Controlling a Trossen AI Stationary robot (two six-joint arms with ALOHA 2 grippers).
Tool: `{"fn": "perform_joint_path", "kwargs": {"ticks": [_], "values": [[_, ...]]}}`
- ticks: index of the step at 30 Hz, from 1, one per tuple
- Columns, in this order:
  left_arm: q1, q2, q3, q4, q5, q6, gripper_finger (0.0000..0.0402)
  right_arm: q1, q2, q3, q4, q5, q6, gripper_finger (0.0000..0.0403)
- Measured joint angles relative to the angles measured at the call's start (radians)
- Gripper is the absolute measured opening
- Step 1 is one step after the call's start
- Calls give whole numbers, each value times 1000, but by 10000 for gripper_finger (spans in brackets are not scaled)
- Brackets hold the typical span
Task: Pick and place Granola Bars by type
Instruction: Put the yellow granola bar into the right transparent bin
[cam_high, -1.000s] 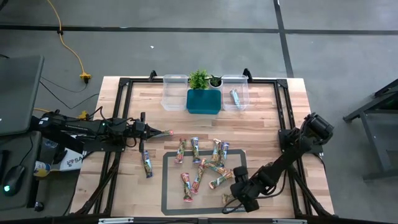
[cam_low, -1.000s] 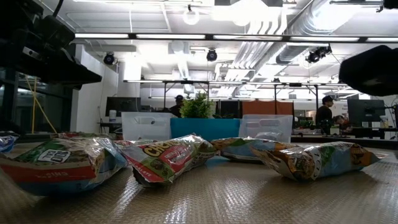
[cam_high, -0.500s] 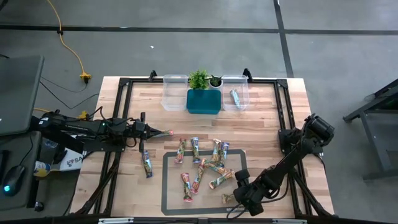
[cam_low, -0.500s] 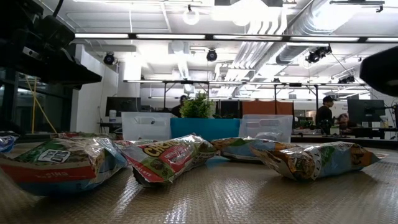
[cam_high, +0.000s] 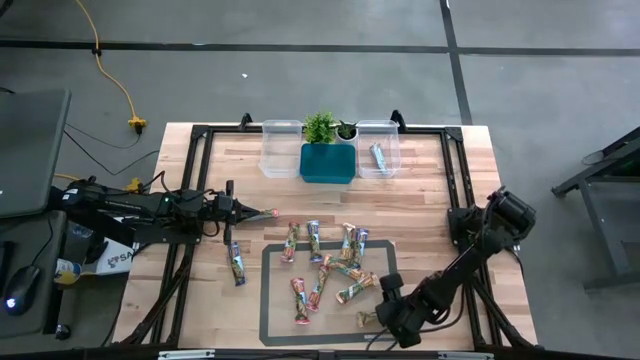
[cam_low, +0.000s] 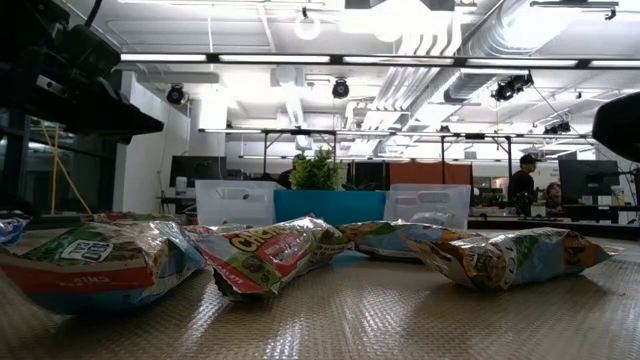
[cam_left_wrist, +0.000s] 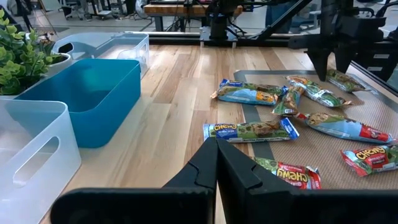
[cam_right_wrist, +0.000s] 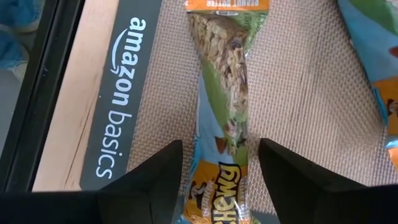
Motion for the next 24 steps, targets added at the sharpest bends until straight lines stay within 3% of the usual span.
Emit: {"fn": "perform_joint_path", "kwargs": {"ticks": [9, 24], "values": [[0, 0, 0, 0, 0, 0, 1, 53, 3, -1, -1, 46, 15, 193], [0, 0, 0, 0, 0, 0, 1, 60, 3, -2, -8, 59, 43, 101]]}}
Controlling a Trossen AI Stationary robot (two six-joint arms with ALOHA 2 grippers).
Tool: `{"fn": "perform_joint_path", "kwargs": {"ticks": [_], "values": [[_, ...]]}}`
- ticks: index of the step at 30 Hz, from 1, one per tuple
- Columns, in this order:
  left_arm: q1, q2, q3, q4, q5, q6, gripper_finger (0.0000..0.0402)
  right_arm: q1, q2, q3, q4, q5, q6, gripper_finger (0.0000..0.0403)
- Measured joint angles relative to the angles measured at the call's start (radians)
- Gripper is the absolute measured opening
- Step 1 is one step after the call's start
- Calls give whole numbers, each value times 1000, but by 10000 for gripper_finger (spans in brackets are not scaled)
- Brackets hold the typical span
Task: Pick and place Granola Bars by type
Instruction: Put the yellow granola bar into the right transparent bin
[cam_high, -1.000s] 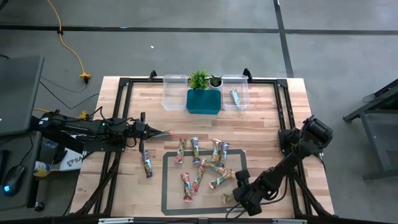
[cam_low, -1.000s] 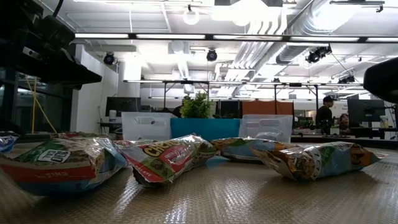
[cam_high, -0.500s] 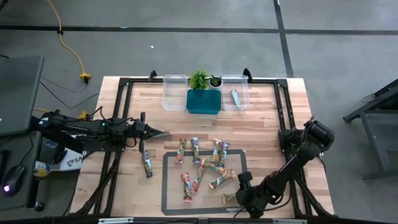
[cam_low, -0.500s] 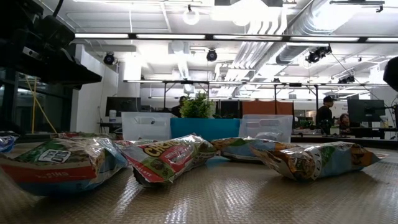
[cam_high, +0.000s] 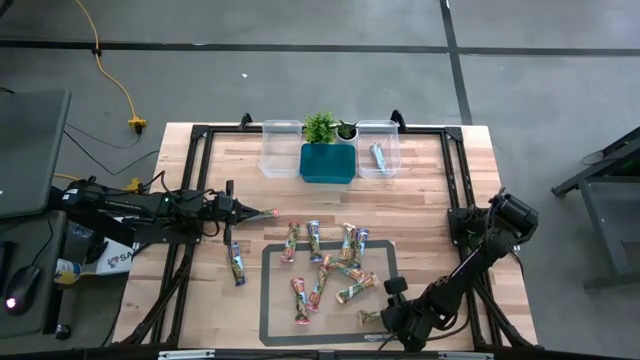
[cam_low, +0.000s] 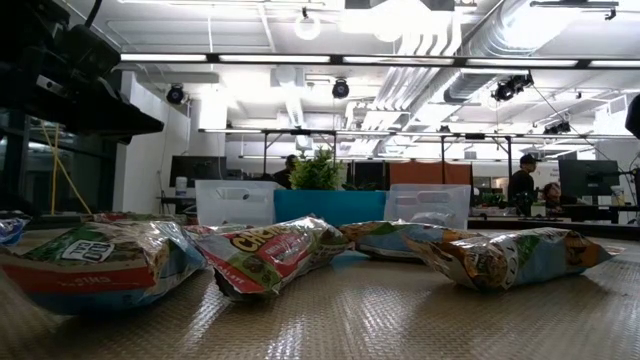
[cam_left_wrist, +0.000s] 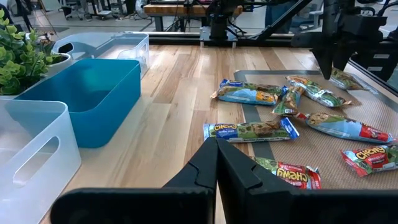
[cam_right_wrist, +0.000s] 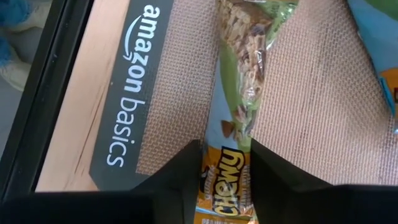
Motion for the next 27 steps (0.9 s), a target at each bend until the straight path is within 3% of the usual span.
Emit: {"fn": "perform_joint_path", "kwargs": {"ticks": [8, 18, 27], "values": [[0, 0, 0, 0, 0, 0, 1, -5, 1, 17, -9, 0, 23, 71], [0, 0, 0, 0, 0, 0, 1, -51, 4, 118, 4, 8, 16, 67], [0, 0, 0, 0, 0, 0, 1, -152, 3, 332, -78, 120, 20, 66]]}}
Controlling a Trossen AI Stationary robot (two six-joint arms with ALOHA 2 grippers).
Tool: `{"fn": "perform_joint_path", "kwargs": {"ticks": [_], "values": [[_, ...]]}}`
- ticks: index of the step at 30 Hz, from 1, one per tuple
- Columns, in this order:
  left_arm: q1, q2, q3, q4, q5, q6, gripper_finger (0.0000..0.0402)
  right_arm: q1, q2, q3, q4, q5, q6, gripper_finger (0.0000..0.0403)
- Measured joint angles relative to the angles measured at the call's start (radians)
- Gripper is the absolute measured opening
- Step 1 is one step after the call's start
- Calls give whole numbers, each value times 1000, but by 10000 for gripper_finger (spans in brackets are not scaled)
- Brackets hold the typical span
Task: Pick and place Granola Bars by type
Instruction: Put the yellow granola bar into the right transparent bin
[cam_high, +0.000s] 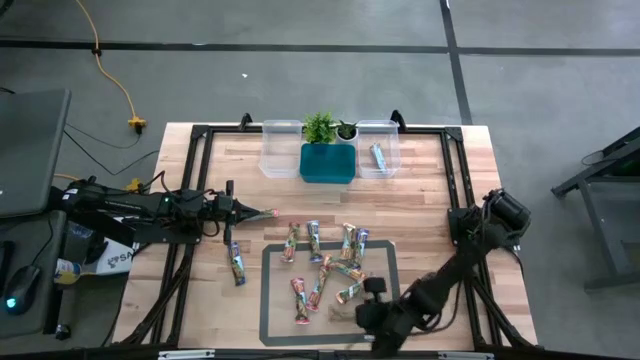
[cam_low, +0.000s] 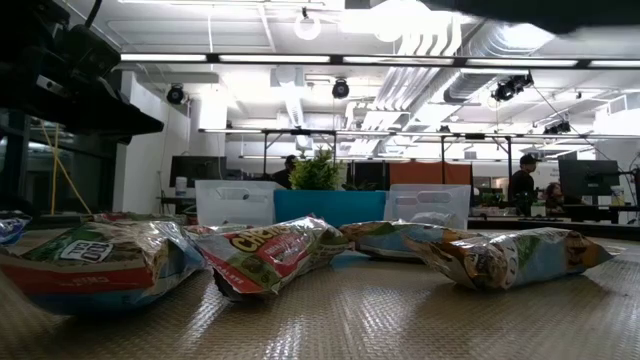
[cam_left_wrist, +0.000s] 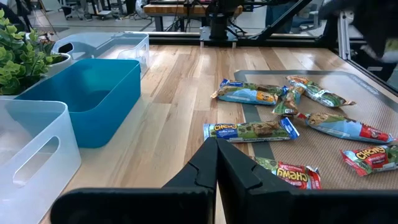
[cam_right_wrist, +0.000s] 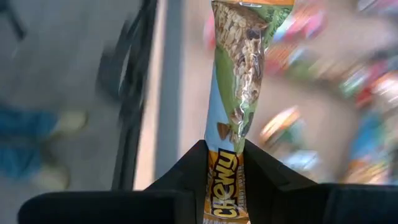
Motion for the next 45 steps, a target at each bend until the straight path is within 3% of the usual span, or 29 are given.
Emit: {"fn": "perform_joint_path", "kwargs": {"ticks": [14, 19, 27, 33, 41, 45], "values": [[0, 0, 0, 0, 0, 0, 1, -199, -3, 460, -89, 183, -274, 66], [0, 0, 0, 0, 0, 0, 1, -250, -3, 565, -88, 355, -367, 66], [0, 0, 0, 0, 0, 0, 1, -332, -3, 652, -89, 699, -573, 66], [0, 0, 0, 0, 0, 0, 1, -392, -3, 695, -88, 723, -618, 66], [0, 0, 0, 0, 0, 0, 1, -498, -3, 701, -92, 951, -599, 66], [0, 0, 0, 0, 0, 0, 1, -581, -10, 701, -172, 971, -502, 66]]}}
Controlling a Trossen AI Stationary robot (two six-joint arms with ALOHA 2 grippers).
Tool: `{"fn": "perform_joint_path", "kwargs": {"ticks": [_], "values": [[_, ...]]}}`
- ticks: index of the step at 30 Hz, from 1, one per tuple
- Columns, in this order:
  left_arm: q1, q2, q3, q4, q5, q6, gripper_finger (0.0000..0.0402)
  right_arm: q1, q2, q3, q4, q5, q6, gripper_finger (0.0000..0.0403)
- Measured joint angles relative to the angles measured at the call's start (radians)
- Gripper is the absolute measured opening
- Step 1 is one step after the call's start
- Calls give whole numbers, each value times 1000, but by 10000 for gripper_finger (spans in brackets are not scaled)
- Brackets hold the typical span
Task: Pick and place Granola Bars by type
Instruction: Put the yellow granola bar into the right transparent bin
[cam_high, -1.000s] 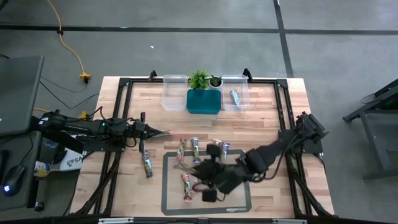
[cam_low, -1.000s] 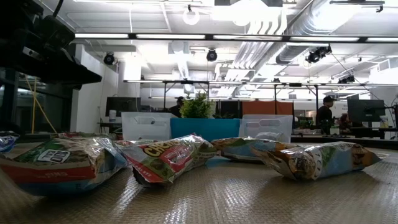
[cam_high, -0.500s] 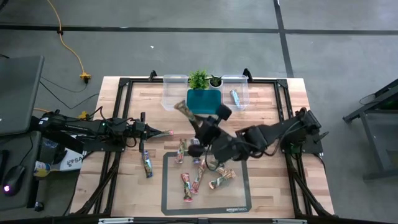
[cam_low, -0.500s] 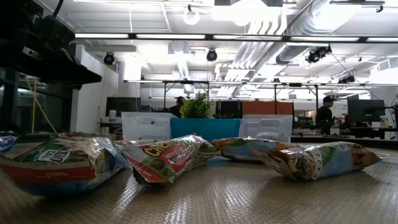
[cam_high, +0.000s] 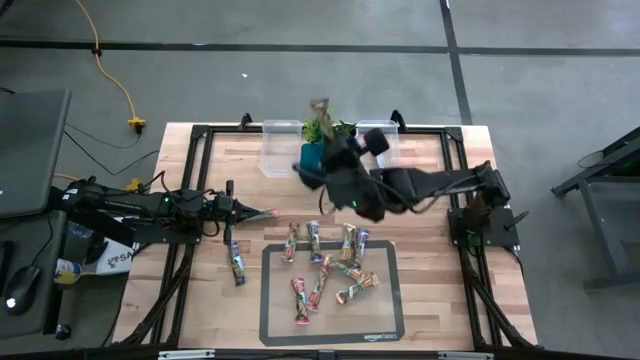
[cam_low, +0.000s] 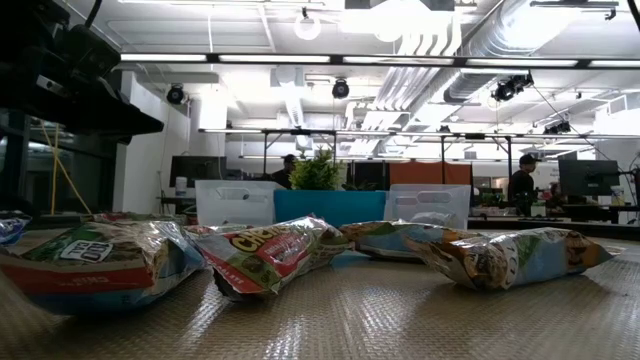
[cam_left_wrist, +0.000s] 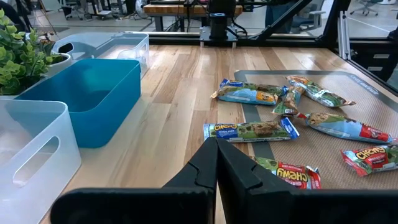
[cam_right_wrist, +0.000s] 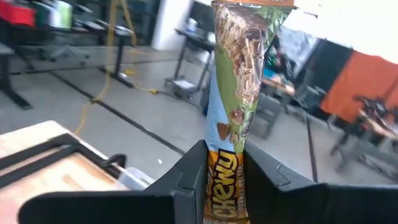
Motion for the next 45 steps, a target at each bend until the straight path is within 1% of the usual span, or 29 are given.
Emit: {"fn": "perform_joint_path", "kwargs": {"ticks": [4, 6, 9, 11, 13, 17, 19, 21, 23, 26, 28, 31, 35, 38, 41, 45], "values": [[0, 0, 0, 0, 0, 0, 1, -113, -28, 0, -227, -75, 246, 66], [0, 0, 0, 0, 0, 0, 1, -181, -37, 0, -371, -140, 366, 67], [0, 0, 0, 0, 0, 0, 1, -285, -44, 0, -584, -254, 477, 67], [0, 0, 0, 0, 0, 0, 1, -352, -45, 0, -703, -324, 496, 67], [0, 0, 0, 0, 0, 0, 1, -413, -46, -3, -794, -364, 486, 67], [0, 0, 0, 0, 0, 0, 1, -528, -63, -55, -841, -418, 355, 67], [0, 0, 0, 0, 0, 0, 1, -590, -76, -92, -813, -487, 290, 67], [0, 0, 0, 0, 0, 0, 1, -647, -96, -153, -740, -572, 239, 67], [0, 0, 0, 0, 0, 0, 1, -707, -124, -242, -605, -674, 189, 67], [0, 0, 0, 0, 0, 0, 1, -787, -166, -406, -418, -814, 169, 67], [0, 0, 0, 0, 0, 0, 1, -829, -193, -522, -318, -905, 180, 67], [0, 0, 0, 0, 0, 0, 1, -871, -229, -684, -192, -1009, 205, 67], [0, 0, 0, 0, 0, 0, 1, -889, -275, -874, -71, -1150, 312, 67], [0, 0, 0, 0, 0, 0, 1, -888, -313, -977, 34, -1210, 385, 67], [0, 0, 0, 0, 0, 0, 1, -882, -345, -1052, 115, -1270, 475, 67], [0, 0, 0, 0, 0, 0, 1, -864, -377, -1111, 178, -1275, 554, 67]]}}
